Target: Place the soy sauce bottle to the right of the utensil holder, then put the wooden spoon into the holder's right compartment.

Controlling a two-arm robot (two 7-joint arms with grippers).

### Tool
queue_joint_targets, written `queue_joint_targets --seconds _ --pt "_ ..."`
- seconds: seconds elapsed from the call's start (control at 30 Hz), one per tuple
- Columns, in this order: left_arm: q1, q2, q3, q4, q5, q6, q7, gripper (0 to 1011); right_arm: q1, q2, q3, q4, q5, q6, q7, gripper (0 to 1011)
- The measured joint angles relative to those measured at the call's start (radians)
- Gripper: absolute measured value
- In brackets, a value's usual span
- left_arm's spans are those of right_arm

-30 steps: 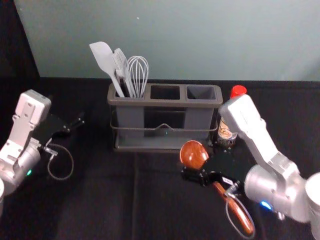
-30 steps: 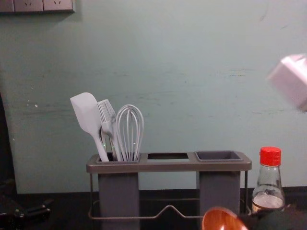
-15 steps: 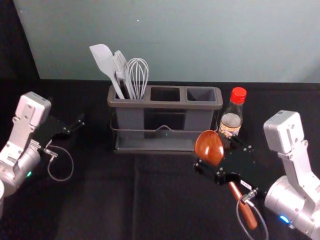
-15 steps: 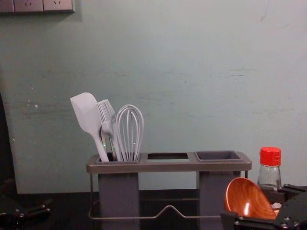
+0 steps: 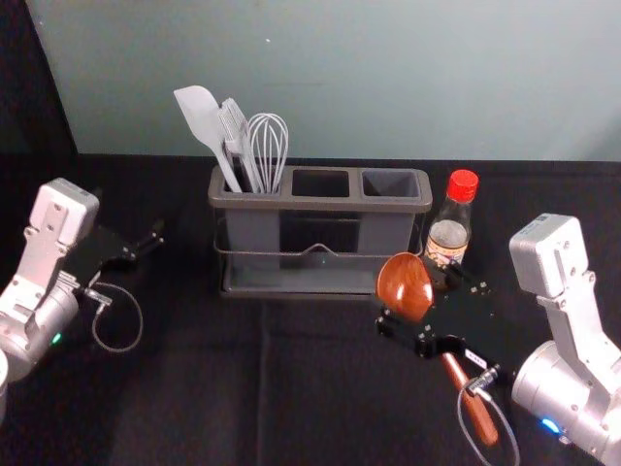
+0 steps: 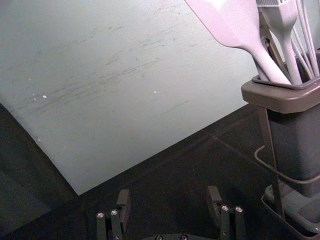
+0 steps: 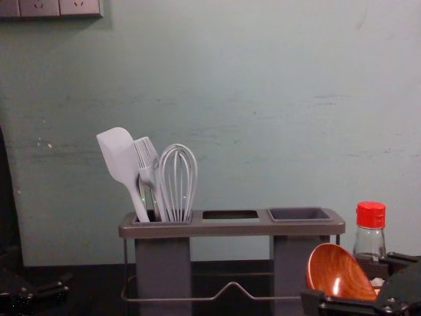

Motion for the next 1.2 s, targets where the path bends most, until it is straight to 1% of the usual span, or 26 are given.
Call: queue_joint_targets --seconds 0.23,0.33,0.37,0.43,0.47,0.53,0.57,0.6,0.63,0.67,0.73,0.77,0.8,0.83,0.87,0.97,1.07,1.1,1.13,1.17,1.2 --pt "0.000 0.000 0.000 0.000 0.000 0.000 0.000 1005 0.001 -0.001 -0.001 0.000 -0.001 0.001 0.000 837" --pt "0.000 0.000 0.000 0.000 0.000 0.000 0.000 1005 0.004 -0.006 0.001 -0.003 0.005 -0.026 -0.013 837" --pt "0.000 0.000 0.000 0.000 0.000 0.000 0.000 1005 0.009 -0.012 0.004 -0.010 0.013 -0.053 -0.021 837" --pt "0.000 0.000 0.000 0.000 0.000 0.000 0.000 1005 0.015 -0.017 0.007 -0.017 0.019 -0.077 -0.028 837" --pt "0.000 0.000 0.000 0.000 0.000 0.000 0.000 1005 0.023 -0.023 0.012 -0.027 0.027 -0.105 -0.035 838" --pt "0.000 0.000 0.000 0.000 0.000 0.000 0.000 1005 0.033 -0.027 0.014 -0.035 0.032 -0.135 -0.039 837" --pt "0.000 0.000 0.000 0.000 0.000 0.000 0.000 1005 0.045 -0.030 0.016 -0.041 0.035 -0.168 -0.044 837" --pt "0.000 0.000 0.000 0.000 0.000 0.000 0.000 1005 0.049 -0.031 0.016 -0.042 0.036 -0.182 -0.046 838" --pt "0.000 0.000 0.000 0.000 0.000 0.000 0.000 1005 0.055 -0.033 0.017 -0.043 0.038 -0.198 -0.048 837" --pt "0.000 0.000 0.000 0.000 0.000 0.000 0.000 1005 0.069 -0.036 0.018 -0.043 0.042 -0.232 -0.052 837" --pt "0.000 0.000 0.000 0.000 0.000 0.000 0.000 1005 0.083 -0.040 0.019 -0.042 0.045 -0.263 -0.056 837" --pt "0.000 0.000 0.000 0.000 0.000 0.000 0.000 1005 0.095 -0.044 0.020 -0.037 0.050 -0.291 -0.060 837" --pt "0.000 0.000 0.000 0.000 0.000 0.000 0.000 1005 0.102 -0.047 0.021 -0.034 0.053 -0.305 -0.061 838" --pt "0.000 0.000 0.000 0.000 0.000 0.000 0.000 1005 0.115 -0.052 0.022 -0.026 0.062 -0.336 -0.065 837" --pt "0.000 0.000 0.000 0.000 0.000 0.000 0.000 1005 0.115 -0.052 0.022 -0.026 0.062 -0.336 -0.065 838" --pt "0.000 0.000 0.000 0.000 0.000 0.000 0.000 1005 0.158 -0.069 0.022 0.005 0.096 -0.411 -0.065 837" --pt "0.000 0.000 0.000 0.000 0.000 0.000 0.000 1005 0.189 -0.078 0.019 0.032 0.127 -0.448 -0.052 837" --pt "0.000 0.000 0.000 0.000 0.000 0.000 0.000 1005 0.213 -0.084 0.016 0.055 0.152 -0.465 -0.040 837" --pt "0.000 0.000 0.000 0.000 0.000 0.000 0.000 1005 0.226 -0.087 0.013 0.068 0.165 -0.473 -0.034 837" --pt "0.000 0.000 0.000 0.000 0.000 0.000 0.000 1005 0.252 -0.092 0.009 0.092 0.192 -0.486 -0.019 837" --pt "0.000 0.000 0.000 0.000 0.000 0.000 0.000 1005 0.252 -0.092 0.009 0.092 0.192 -0.486 -0.019 837"
